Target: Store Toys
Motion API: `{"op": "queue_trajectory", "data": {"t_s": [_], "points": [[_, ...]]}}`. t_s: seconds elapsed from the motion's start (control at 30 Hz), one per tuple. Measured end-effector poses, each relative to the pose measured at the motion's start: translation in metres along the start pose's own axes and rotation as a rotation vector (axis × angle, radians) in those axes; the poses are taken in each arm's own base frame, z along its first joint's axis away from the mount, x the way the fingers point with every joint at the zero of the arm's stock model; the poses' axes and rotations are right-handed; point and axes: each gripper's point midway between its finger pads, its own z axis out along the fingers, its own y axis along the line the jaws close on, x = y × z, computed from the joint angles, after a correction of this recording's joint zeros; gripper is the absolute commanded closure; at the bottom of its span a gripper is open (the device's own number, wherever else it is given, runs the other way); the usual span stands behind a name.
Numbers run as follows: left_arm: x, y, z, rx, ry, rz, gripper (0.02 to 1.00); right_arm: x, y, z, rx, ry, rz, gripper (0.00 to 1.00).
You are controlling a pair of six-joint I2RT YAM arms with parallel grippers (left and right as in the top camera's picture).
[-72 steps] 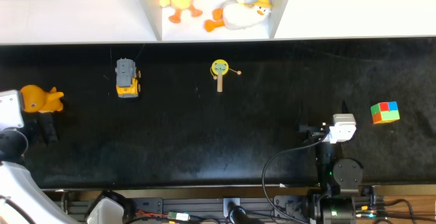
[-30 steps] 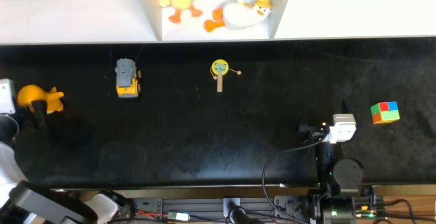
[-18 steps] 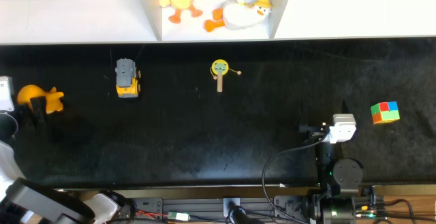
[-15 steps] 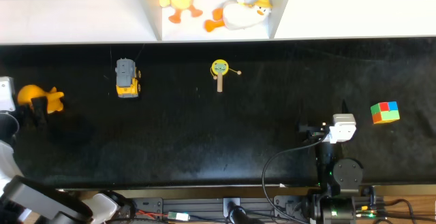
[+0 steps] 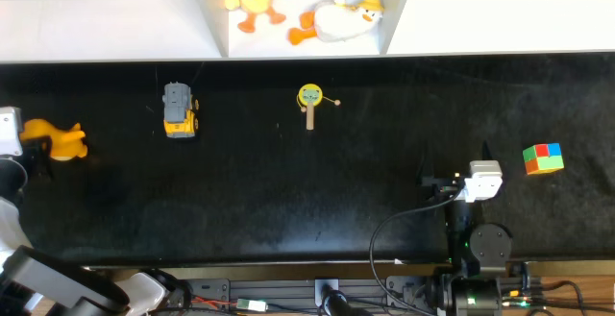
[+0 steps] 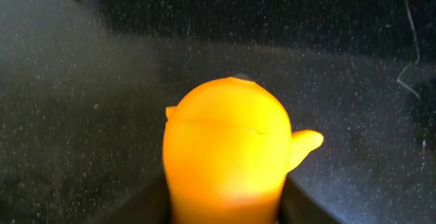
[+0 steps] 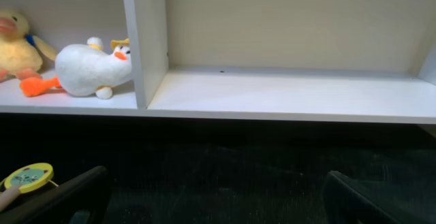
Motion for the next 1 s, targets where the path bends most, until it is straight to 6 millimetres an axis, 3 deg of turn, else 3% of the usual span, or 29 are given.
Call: {"op": "queue_trajectory", "data": {"t_s": [0.33, 0.63, 1.0], "points": [[-0.008, -0.007, -0.001, 0.016, -0.021, 0.012, 0.89, 0.0, 0.0, 0.0, 0.0, 0.0, 0.0, 0.007], [-0.069, -0.013, -0.04, -0.063, -0.22, 0.01, 0.945, 0.0, 0.0, 0.0, 0.0, 0.0, 0.0, 0.005], [-0.127, -0.032, -0.048, -0.037, -0.407, -0.049, 0.961, 0.0, 0.0, 0.0, 0.0, 0.0, 0.0, 0.005]]}}
